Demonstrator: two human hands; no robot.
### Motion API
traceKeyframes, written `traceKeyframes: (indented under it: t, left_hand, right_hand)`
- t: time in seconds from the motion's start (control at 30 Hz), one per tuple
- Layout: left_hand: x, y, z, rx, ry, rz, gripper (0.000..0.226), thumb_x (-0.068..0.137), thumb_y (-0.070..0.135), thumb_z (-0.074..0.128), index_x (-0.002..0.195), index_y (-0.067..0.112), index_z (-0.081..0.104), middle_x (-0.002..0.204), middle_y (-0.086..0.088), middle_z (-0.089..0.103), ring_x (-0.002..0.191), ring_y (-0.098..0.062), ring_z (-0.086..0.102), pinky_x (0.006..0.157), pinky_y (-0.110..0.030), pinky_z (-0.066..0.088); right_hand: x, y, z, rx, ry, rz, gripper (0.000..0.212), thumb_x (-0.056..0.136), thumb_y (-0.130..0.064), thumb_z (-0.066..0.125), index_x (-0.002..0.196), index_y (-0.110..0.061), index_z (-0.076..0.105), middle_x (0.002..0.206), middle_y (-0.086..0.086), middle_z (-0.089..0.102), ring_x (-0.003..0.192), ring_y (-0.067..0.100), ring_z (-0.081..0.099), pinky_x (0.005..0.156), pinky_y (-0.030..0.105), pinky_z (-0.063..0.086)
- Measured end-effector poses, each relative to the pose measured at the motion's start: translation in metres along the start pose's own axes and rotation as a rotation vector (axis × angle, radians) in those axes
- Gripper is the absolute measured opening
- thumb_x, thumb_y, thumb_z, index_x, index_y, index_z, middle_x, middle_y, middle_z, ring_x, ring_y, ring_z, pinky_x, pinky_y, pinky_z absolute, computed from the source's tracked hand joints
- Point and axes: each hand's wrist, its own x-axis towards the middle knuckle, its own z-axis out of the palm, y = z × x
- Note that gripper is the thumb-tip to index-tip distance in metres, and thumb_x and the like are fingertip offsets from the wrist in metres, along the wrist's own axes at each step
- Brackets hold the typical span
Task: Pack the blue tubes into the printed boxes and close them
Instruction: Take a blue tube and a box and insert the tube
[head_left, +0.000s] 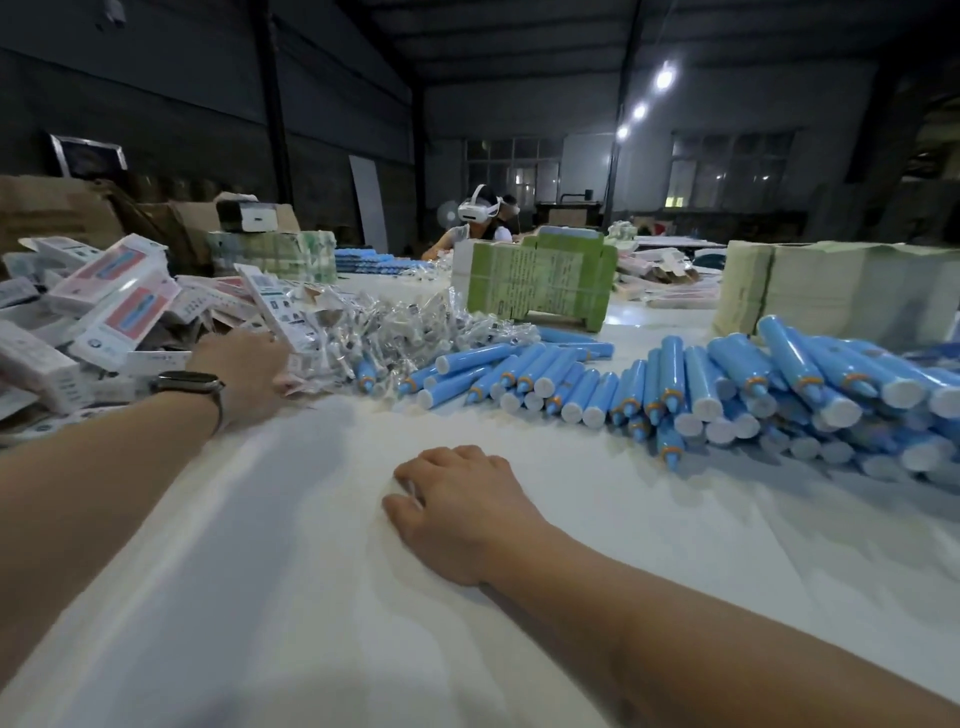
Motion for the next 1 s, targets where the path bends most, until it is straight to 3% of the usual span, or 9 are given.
traceKeyframes:
  t: [0.17, 0.27, 0.33, 0.47, 0.57, 0.67, 0.77, 0.87, 1.0]
  left_hand:
    - [-0.021, 0.026, -0.061, -0.751, 0.433, 0.006, 0.013, 0.090, 0.010, 0.064, 0.093, 0.010, 0.052, 0.097, -0.010, 0.060, 0.087, -0.033, 0.060, 0.071, -0.045, 0.050]
    - [-0.052, 0.070, -0.102, -1.345, 0.350, -0.020, 0.018, 0.093, 0.014, 0.069, 0.100, 0.016, 0.052, 0.092, 0.010, 0.060, 0.081, -0.006, 0.060, 0.065, -0.023, 0.050]
    - [-0.072, 0.094, -0.112, -1.584, 0.321, -0.096, 0.016, 0.094, 0.014, 0.068, 0.103, 0.015, 0.055, 0.096, 0.012, 0.063, 0.086, -0.005, 0.061, 0.071, -0.030, 0.056]
    - [-0.091, 0.112, -0.108, -1.655, 0.488, -0.185, 0.014, 0.092, 0.008, 0.067, 0.102, 0.010, 0.058, 0.104, -0.003, 0.067, 0.095, -0.023, 0.062, 0.085, -0.045, 0.056]
    - [-0.096, 0.120, -0.095, -1.636, 0.611, -0.174, 0.011, 0.096, 0.018, 0.063, 0.098, 0.026, 0.055, 0.098, 0.003, 0.065, 0.089, -0.010, 0.061, 0.076, -0.026, 0.055]
    - [-0.101, 0.128, -0.079, -1.734, 0.419, -0.123, 0.018, 0.101, 0.026, 0.058, 0.096, 0.040, 0.048, 0.093, 0.020, 0.065, 0.081, 0.002, 0.064, 0.064, -0.014, 0.051]
    - [-0.103, 0.132, -0.066, -1.885, 0.205, -0.072, 0.018, 0.103, 0.021, 0.053, 0.108, 0.038, 0.046, 0.107, 0.005, 0.068, 0.090, -0.013, 0.072, 0.072, -0.030, 0.060]
    - [-0.103, 0.130, -0.066, -1.974, 0.194, -0.033, 0.018, 0.102, 0.016, 0.054, 0.104, 0.032, 0.046, 0.096, 0.007, 0.069, 0.087, -0.022, 0.072, 0.066, -0.031, 0.060]
    - [-0.109, 0.129, -0.070, -2.003, 0.155, 0.054, 0.023, 0.098, 0.011, 0.059, 0.103, 0.028, 0.044, 0.083, 0.013, 0.069, 0.090, -0.029, 0.070, 0.068, -0.034, 0.060]
  right_hand:
    - [-0.003, 0.000, 0.000, 0.039, 0.021, 0.008, 0.046, 0.098, -0.048, 0.032, 0.132, -0.025, 0.052, 0.139, 0.001, 0.051, 0.128, 0.030, 0.039, 0.106, 0.048, 0.030]
    - [-0.006, 0.000, -0.004, 0.046, 0.028, 0.018, 0.043, 0.098, -0.047, 0.034, 0.127, -0.023, 0.054, 0.134, 0.004, 0.054, 0.125, 0.032, 0.042, 0.103, 0.046, 0.033]
    - [-0.008, -0.002, -0.006, 0.039, 0.035, 0.033, 0.043, 0.097, -0.048, 0.036, 0.125, -0.021, 0.054, 0.130, 0.006, 0.055, 0.122, 0.032, 0.042, 0.102, 0.045, 0.034]
    - [-0.011, -0.005, -0.008, 0.075, 0.085, 0.065, 0.035, 0.095, -0.043, 0.039, 0.116, -0.019, 0.054, 0.121, 0.006, 0.054, 0.115, 0.030, 0.041, 0.097, 0.045, 0.037]
    - [-0.009, -0.002, -0.007, 0.116, 0.098, 0.106, 0.023, 0.090, -0.035, 0.042, 0.106, -0.021, 0.050, 0.114, 0.003, 0.050, 0.109, 0.028, 0.040, 0.092, 0.043, 0.036]
    - [-0.007, -0.001, -0.007, 0.228, 0.136, 0.152, 0.008, 0.086, -0.030, 0.048, 0.092, -0.026, 0.046, 0.101, -0.002, 0.048, 0.105, 0.025, 0.044, 0.092, 0.040, 0.040]
    - [-0.002, 0.009, -0.014, 0.521, 0.270, 0.282, 0.006, 0.082, -0.024, 0.058, 0.082, -0.026, 0.053, 0.095, -0.005, 0.058, 0.094, 0.022, 0.056, 0.082, 0.036, 0.051]
    - [0.011, 0.045, -0.028, 0.397, 0.312, 0.319, 0.028, 0.087, -0.018, 0.053, 0.113, -0.029, 0.058, 0.119, 0.002, 0.058, 0.113, 0.025, 0.051, 0.092, 0.036, 0.046]
    - [0.037, 0.087, -0.053, -0.109, 0.130, 0.398, 0.064, 0.095, -0.027, 0.043, 0.154, -0.035, 0.018, 0.161, 0.009, 0.017, 0.146, 0.034, 0.015, 0.112, 0.053, 0.024]
